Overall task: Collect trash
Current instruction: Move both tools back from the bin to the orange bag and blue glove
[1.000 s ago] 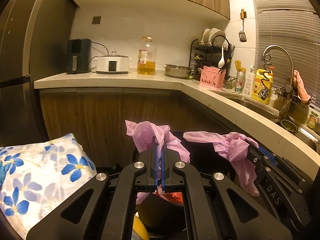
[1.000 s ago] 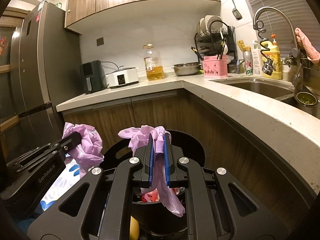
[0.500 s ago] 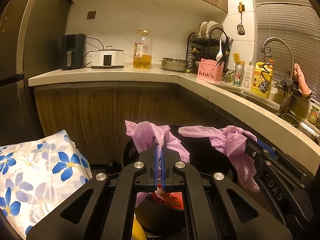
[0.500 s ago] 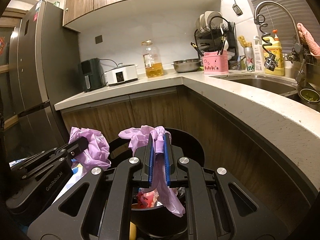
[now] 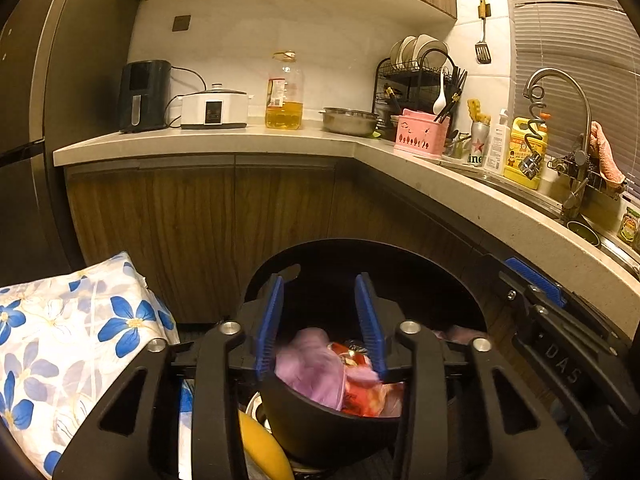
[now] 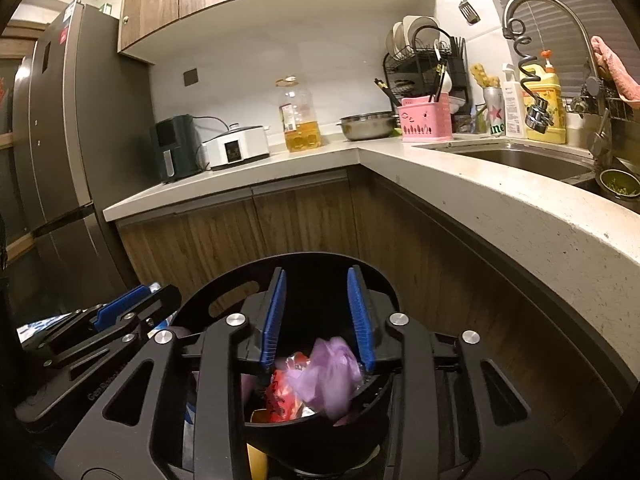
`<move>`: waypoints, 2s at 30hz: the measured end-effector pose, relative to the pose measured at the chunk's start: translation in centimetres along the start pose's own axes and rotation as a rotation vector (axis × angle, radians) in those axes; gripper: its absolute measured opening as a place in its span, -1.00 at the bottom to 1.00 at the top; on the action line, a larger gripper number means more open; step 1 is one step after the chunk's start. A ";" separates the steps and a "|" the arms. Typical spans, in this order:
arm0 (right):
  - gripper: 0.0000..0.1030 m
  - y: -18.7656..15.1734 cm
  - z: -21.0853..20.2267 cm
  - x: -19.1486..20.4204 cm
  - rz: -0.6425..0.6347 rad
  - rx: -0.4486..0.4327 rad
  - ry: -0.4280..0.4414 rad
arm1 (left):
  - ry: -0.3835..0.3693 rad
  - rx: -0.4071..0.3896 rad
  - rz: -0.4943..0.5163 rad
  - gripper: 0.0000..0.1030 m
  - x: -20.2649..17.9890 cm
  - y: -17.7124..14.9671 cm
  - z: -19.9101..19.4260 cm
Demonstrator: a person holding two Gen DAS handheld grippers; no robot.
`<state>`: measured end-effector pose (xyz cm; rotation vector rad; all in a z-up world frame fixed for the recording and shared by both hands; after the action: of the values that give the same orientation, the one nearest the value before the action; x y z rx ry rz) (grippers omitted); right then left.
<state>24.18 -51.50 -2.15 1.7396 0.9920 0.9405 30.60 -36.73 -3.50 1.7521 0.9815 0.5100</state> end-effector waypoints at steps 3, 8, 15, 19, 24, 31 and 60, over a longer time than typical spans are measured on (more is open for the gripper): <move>-0.22 -0.1 -0.1 -0.2 0.001 0.002 -0.007 | 0.010 -0.004 -0.013 0.09 0.6 -0.1 -0.2; -0.03 -0.5 -0.6 -0.4 0.001 0.009 -0.020 | 0.038 0.003 -0.036 0.37 1.8 -0.6 -1.0; 0.35 -1.3 -2.3 0.6 -0.010 0.020 -0.018 | 0.092 0.006 -0.025 0.70 2.8 -1.8 -3.5; 0.48 -2.1 -3.9 1.4 -0.008 0.024 -0.011 | 0.150 -0.007 -0.017 0.83 3.6 -2.5 -5.7; 0.55 -3.1 -5.9 2.7 -0.019 0.026 -0.005 | 0.216 -0.043 -0.049 0.88 5.4 -3.5 -9.5; 0.58 -4.8 -8.4 5.8 -0.025 0.046 0.036 | 0.317 -0.073 -0.081 0.88 8.2 -4.8 -14.0; 0.58 -9.8 -12.4 24.6 -0.175 0.061 0.309 | 0.711 -0.113 -0.266 0.88 25.0 -9.9 -26.7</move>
<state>20.54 -22.53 -3.17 1.5538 1.3617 1.0946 21.99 0.22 -4.79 1.3160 1.6135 1.0254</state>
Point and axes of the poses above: each gripper's, at about its wrist camera, not at the fingertips, and z roughly the way its jaws point, x to its left, y to its top, the point moved 4 cm from there along z, roughly the way its jaws point, and after that the axes turned 1 degree about -y, right-handed, at the moved point
